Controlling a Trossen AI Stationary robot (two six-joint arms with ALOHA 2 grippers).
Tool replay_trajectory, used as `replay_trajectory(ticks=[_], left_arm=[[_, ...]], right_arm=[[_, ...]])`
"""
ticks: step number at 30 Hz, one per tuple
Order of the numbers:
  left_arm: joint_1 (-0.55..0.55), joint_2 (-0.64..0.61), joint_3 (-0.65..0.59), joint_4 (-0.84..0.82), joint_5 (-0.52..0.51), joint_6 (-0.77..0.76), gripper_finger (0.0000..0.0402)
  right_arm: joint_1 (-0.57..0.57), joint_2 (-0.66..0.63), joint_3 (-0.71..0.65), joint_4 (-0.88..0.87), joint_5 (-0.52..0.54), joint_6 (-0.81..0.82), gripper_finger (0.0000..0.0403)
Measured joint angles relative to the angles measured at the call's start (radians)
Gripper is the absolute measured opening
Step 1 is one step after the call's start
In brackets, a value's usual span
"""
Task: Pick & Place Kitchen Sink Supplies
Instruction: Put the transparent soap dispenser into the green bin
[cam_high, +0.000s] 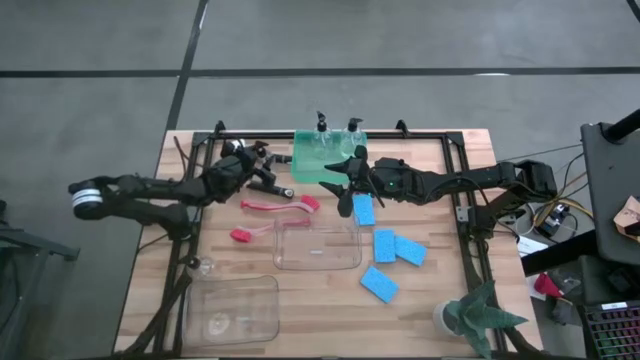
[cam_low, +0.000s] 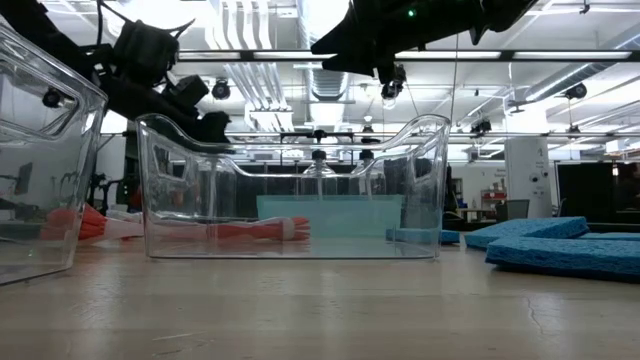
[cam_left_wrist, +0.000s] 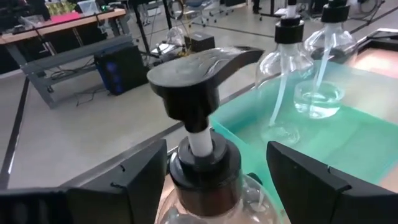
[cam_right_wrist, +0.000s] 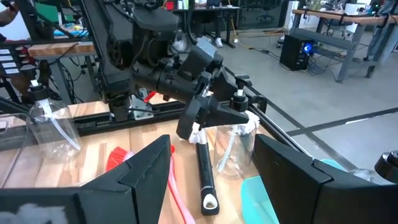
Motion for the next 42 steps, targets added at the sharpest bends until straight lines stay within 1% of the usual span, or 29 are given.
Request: replay_trajectory(ticks=[6,10,15,22,26,28,31,37,42], left_arm=[[0.012,0.032,0.001,-0.001,0.024,-0.019,0.0224],[0.012,0.039,0.001,0.004,0.024,-0.020,0.0181],[0.012,0.018,0.001,-0.002,0.024,-0.009,0.0124],[0.012,-0.016,0.011,-0.004,0.025,0.004,0.0125],[0.012,-0.031,0.027,-0.026,0.045,0.007,0.0142],[0.012,-0.039,0.043,-0.051,0.052,0.012,0.0139],[0.012,-0.049,0.068,-0.083,0.053,0.013,0.0124],[0.012,-0.051,0.114,-0.107,0.087,0.014,0.0124],[0.012,-0.052,0.150,-0.110,0.124,0.010,0.0142]], right_arm=[[0.000,0.000,0.000,0.000,0.000,0.000,0.0224],[0.000,0.000,0.000,0.000,0.000,0.000,0.0224],[0.000,0.000,0.000,0.001,0.000,0.010,0.0224],[0.000,-0.006,0.000,0.000,0.001,0.011,0.0224],[0.000,-0.007,0.000,0.000,0.001,0.011,0.0224],[0.000,-0.012,0.000,-0.001,0.001,0.013,0.0224],[0.000,-0.029,0.000,-0.004,0.009,0.029,0.0224],[-0.001,-0.078,0.000,-0.024,0.014,0.040,0.0224],[-0.001,-0.121,0.000,-0.057,0.015,0.034,0.0224]])
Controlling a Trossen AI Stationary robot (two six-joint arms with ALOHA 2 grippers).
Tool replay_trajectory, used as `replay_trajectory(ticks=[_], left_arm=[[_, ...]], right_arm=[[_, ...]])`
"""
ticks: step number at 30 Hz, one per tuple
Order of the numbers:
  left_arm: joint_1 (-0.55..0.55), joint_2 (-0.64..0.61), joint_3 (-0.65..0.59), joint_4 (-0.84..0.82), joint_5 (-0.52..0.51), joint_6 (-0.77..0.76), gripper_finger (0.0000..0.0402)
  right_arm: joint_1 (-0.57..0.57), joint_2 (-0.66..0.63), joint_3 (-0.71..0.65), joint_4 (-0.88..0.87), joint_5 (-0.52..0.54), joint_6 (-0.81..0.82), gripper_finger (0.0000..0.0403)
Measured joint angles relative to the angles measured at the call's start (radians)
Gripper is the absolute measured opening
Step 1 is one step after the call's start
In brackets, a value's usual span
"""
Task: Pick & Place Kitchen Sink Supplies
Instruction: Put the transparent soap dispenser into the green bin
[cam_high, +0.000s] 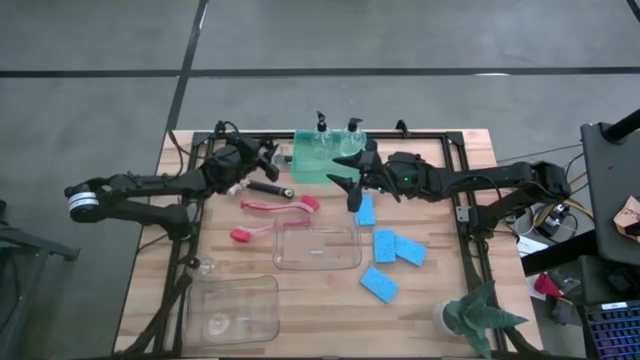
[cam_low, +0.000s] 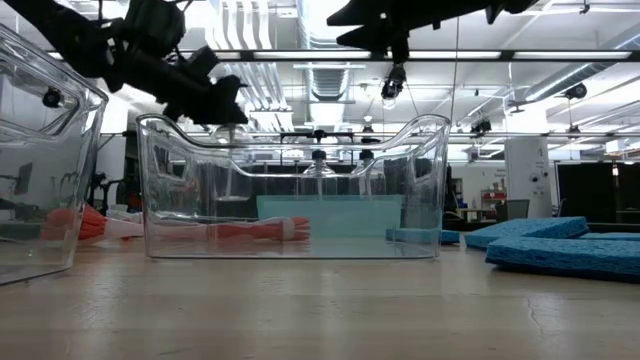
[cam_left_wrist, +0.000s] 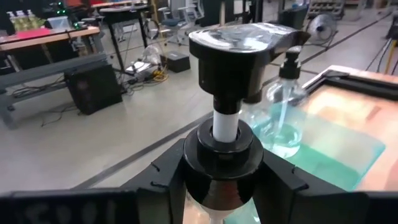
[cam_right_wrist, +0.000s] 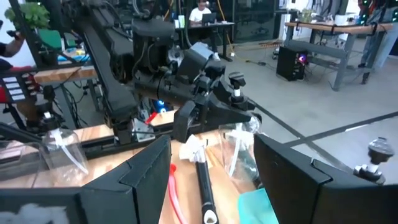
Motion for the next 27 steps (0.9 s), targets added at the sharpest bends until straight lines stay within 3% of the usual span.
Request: replay_trajectory(ticks=[9,18,27], left_arm=[[0.000,0.000,0.107,-0.085,0.034,0.005,0.0124],[0.000,0.016,0.171,-0.089,0.154,-0.039,0.0129],[0.001,0.149,0.265,-0.058,0.258,-0.081,0.0139]], right_arm=[[0.000,-0.090,0.000,-0.076,0.003,-0.001,0.0224],[0.000,-0.108,-0.002,-0.089,0.003,-0.001,0.0224],[0.000,-0.120,-0.002,-0.092,0.002,-0.004,0.0224]])
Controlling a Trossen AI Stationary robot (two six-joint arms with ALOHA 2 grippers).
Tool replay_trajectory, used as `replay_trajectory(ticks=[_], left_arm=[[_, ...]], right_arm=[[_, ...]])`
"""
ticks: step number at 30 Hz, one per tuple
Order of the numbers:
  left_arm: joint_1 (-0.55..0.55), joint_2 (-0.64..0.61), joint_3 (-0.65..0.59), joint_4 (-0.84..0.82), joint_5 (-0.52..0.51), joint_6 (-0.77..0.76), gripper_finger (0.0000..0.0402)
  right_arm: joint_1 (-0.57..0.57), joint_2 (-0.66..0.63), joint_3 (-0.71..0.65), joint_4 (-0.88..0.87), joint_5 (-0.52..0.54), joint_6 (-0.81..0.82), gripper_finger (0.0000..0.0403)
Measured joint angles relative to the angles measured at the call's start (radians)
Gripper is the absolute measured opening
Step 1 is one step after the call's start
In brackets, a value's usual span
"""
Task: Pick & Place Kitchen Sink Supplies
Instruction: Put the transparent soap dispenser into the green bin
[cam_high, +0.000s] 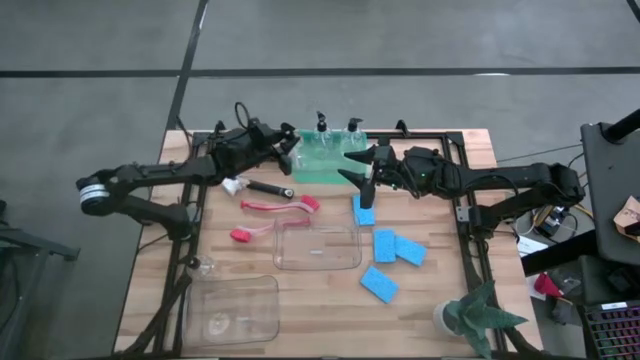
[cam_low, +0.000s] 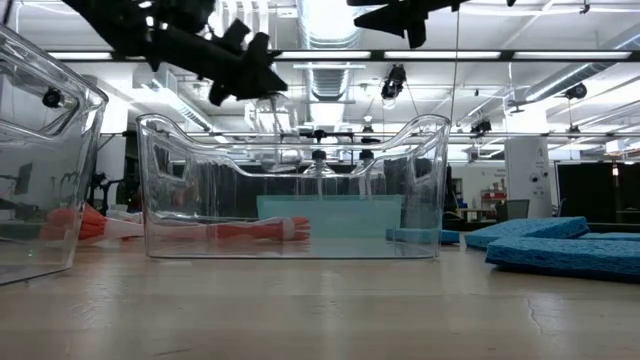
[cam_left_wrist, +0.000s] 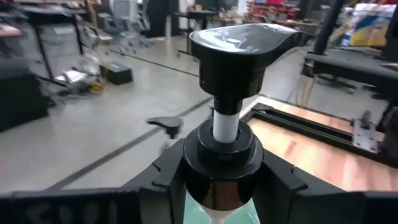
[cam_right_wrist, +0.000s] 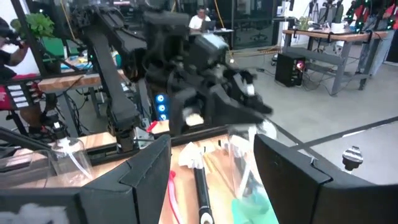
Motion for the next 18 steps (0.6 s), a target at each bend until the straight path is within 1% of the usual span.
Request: replay_trajectory(ticks=[3,5,8,10,15,18], left_arm=[[-0.004,0.077,0.053,0.000,0.040,-0.007,0.0143],[-0.007,0.126,0.089,0.000,0.055,-0.009,0.0136],[-0.007,0.193,0.137,0.002,0.059,-0.013,0.0124],[-0.006,0.234,0.170,0.003,0.066,-0.022,0.0124],[-0.010,0.334,0.254,0.004,0.092,-0.029,0.0146],[-0.010,0.391,0.300,0.002,0.109,-0.028,0.0145]], right_arm=[[0.000,-0.018,0.000,-0.020,0.008,0.001,0.0224],[0.000,-0.034,0.000,-0.042,0.028,0.001,0.0224],[0.000,-0.063,0.000,-0.086,0.051,0.001,0.0224],[0.000,-0.083,0.000,-0.120,0.066,0.002,0.0224],[0.000,-0.126,0.000,-0.170,0.072,-0.002,0.0224],[0.000,-0.140,-0.002,-0.189,0.072,-0.003,0.0224]])
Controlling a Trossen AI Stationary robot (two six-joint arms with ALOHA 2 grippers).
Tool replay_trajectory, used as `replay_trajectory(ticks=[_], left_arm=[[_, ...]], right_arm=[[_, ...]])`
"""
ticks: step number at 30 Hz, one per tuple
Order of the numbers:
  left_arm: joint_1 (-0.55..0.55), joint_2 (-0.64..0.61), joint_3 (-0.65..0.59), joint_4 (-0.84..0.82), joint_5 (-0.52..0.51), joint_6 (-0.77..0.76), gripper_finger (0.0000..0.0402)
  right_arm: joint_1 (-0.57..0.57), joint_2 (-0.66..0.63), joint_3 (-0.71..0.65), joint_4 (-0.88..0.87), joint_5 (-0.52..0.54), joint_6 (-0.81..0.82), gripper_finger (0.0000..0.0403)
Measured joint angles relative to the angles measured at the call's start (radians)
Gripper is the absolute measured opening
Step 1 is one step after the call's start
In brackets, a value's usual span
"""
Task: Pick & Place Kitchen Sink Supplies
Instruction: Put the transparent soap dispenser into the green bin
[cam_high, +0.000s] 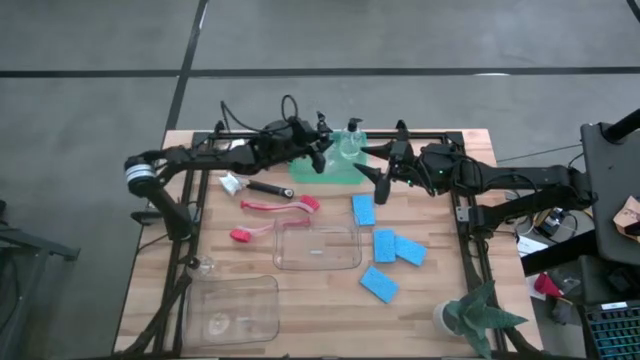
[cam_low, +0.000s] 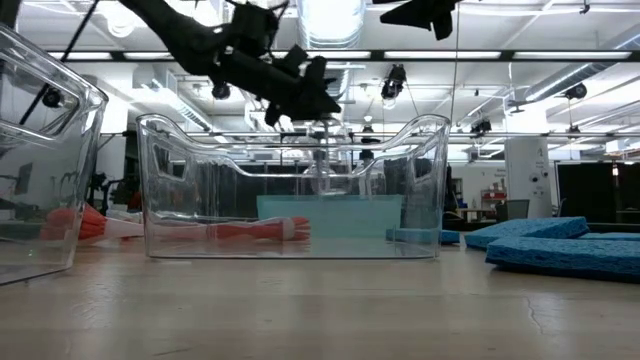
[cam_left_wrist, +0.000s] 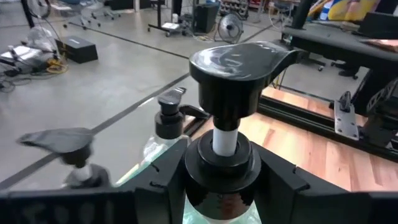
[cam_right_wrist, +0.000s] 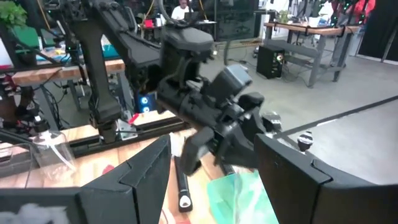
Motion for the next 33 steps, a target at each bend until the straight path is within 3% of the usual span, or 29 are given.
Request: replay_trajectory(ticks=[6,16,21,28,33], left_arm=[[-0.001,0.097,0.078,0.005,0.005,0.000,0.0127],[-0.001,0.252,0.181,0.003,0.029,0.002,0.0142],[-0.001,0.282,0.209,0.013,0.043,0.002,0.0125],[-0.002,0.283,0.210,0.013,0.049,0.001,0.0142],[-0.004,0.285,0.208,0.055,0.049,-0.009,0.0127]], right_arm=[[0.000,-0.006,0.000,-0.037,0.000,-0.001,0.0224],[0.000,-0.004,-0.001,-0.042,-0.001,-0.005,0.0224],[0.001,-0.004,-0.002,-0.049,-0.001,-0.005,0.0224],[0.000,-0.004,-0.004,-0.048,-0.002,-0.012,0.0224],[0.000,-0.004,-0.004,-0.048,-0.002,-0.013,0.0224]])
